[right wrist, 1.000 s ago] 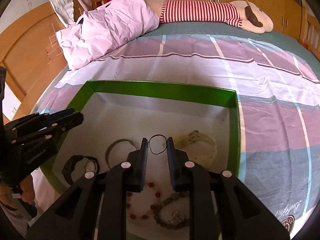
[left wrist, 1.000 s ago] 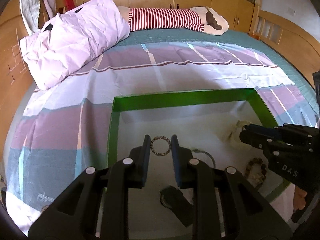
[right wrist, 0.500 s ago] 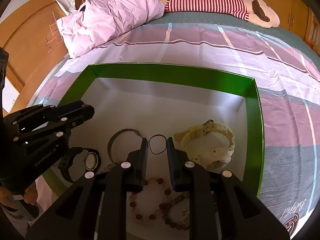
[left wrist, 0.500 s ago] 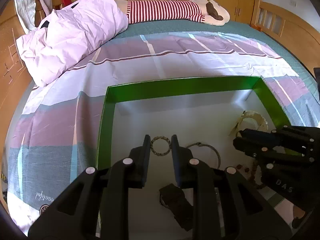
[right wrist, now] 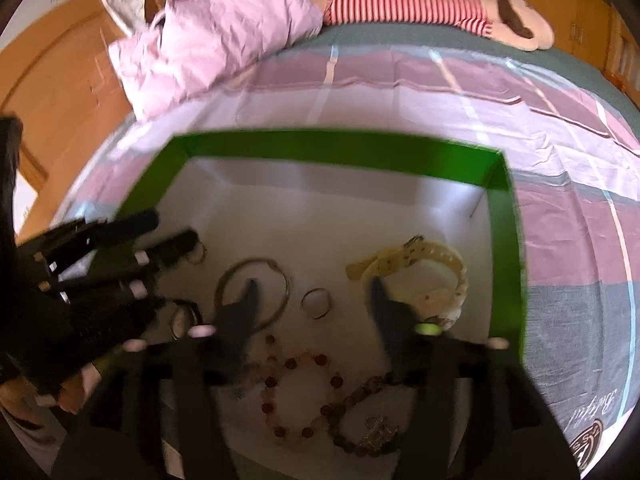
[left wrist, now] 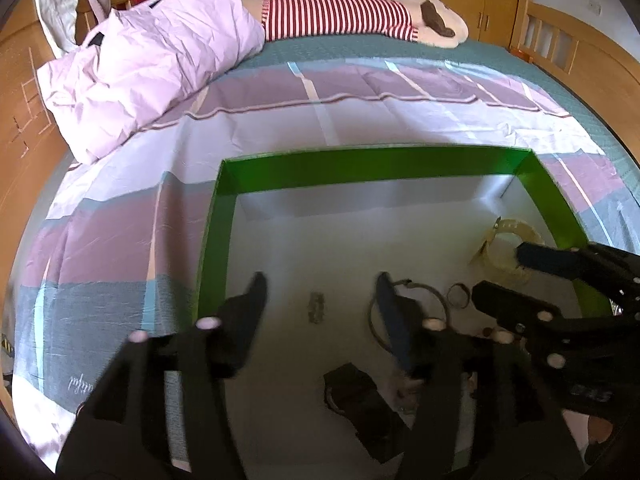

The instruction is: Organize jewelry

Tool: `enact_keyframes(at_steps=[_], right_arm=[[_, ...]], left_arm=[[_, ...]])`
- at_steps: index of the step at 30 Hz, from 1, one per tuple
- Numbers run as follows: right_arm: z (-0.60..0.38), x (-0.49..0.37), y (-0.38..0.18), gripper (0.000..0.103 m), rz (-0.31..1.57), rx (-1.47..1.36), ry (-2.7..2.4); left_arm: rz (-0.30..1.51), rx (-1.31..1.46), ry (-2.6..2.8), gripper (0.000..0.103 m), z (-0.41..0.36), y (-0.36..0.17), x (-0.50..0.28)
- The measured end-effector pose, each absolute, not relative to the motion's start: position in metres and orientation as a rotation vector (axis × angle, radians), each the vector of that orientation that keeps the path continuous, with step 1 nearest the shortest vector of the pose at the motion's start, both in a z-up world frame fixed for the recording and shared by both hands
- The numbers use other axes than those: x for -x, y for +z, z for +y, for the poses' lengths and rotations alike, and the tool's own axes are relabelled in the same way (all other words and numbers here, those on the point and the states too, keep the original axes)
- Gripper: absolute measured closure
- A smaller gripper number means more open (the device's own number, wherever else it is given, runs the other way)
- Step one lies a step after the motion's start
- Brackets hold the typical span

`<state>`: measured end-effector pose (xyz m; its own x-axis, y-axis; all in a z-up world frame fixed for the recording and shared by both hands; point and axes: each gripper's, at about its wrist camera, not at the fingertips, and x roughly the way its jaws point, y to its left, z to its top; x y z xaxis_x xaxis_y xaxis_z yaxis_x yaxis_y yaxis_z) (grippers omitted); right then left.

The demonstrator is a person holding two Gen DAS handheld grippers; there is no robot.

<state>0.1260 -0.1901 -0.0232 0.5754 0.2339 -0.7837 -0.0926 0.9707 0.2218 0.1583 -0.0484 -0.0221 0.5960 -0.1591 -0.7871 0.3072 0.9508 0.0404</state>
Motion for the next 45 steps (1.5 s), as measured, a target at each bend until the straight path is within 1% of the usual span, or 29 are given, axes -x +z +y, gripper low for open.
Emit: enact_keyframes(at_steps=[1, 2, 3, 4, 5, 6, 7, 8, 10, 13, 15, 17, 21, 30, 45], right_arm=[[-0.191, -0.125, -0.020, 0.034, 0.935, -0.171, 0.196], [-0.193, -0.123, -0.017, 0.030, 0.928, -0.178, 0.196], [-0.196, -0.119, -0.011, 0.025, 0.908, -0.184, 0.180], [-0.198, -0.115, -0.007, 0.022, 0.891, -0.188, 0.163], [-0.201, -0.109, -0.001, 0.017, 0.871, -0.192, 0.140], [-0.203, -0.103, 0.004, 0.010, 0.857, -0.195, 0.120], [-0.205, -0.094, 0.009, 0.006, 0.853, -0.193, 0.095], [-0.206, -0.088, 0.012, 0.001, 0.855, -0.189, 0.084], [-0.206, -0.075, 0.020, 0.001, 0.849, -0.179, 0.088], [-0.203, -0.055, 0.030, 0.001, 0.822, -0.145, 0.072], [-0.201, -0.048, 0.033, 0.001, 0.805, -0.116, 0.046], [-0.200, -0.049, 0.035, 0.001, 0.797, -0.121, 0.035], [-0.201, -0.050, 0.031, 0.001, 0.801, -0.147, 0.015], [-0.192, -0.050, 0.018, 0.001, 0.834, -0.124, -0.016], [-0.190, -0.046, 0.017, 0.001, 0.844, -0.118, -0.010]], left_arm=[[0.893, -0.180, -0.278, 0.041, -0.049, -0.020, -0.157], [0.892, -0.180, -0.280, 0.039, -0.049, -0.018, -0.156], [0.889, -0.178, -0.277, 0.033, -0.049, -0.016, -0.154], [0.885, -0.170, -0.267, 0.027, -0.047, -0.010, -0.151], [0.882, -0.157, -0.261, 0.025, -0.046, -0.006, -0.147], [0.876, -0.133, -0.251, 0.020, -0.042, 0.001, -0.140], [0.867, -0.102, -0.238, 0.012, -0.036, 0.008, -0.131], [0.857, -0.080, -0.230, 0.010, -0.031, 0.014, -0.123], [0.835, -0.040, -0.225, 0.003, -0.022, 0.027, -0.103], [0.823, 0.005, -0.183, 0.002, -0.010, 0.031, -0.083], [0.875, 0.000, -0.199, 0.002, -0.011, 0.027, -0.080], [0.924, -0.070, -0.230, 0.002, -0.020, 0.020, -0.077], [0.916, -0.210, -0.199, 0.002, -0.035, 0.016, -0.067], [0.898, -0.158, -0.209, 0.002, -0.023, 0.031, -0.067], [0.923, -0.151, -0.199, 0.002, -0.020, 0.026, -0.072]])
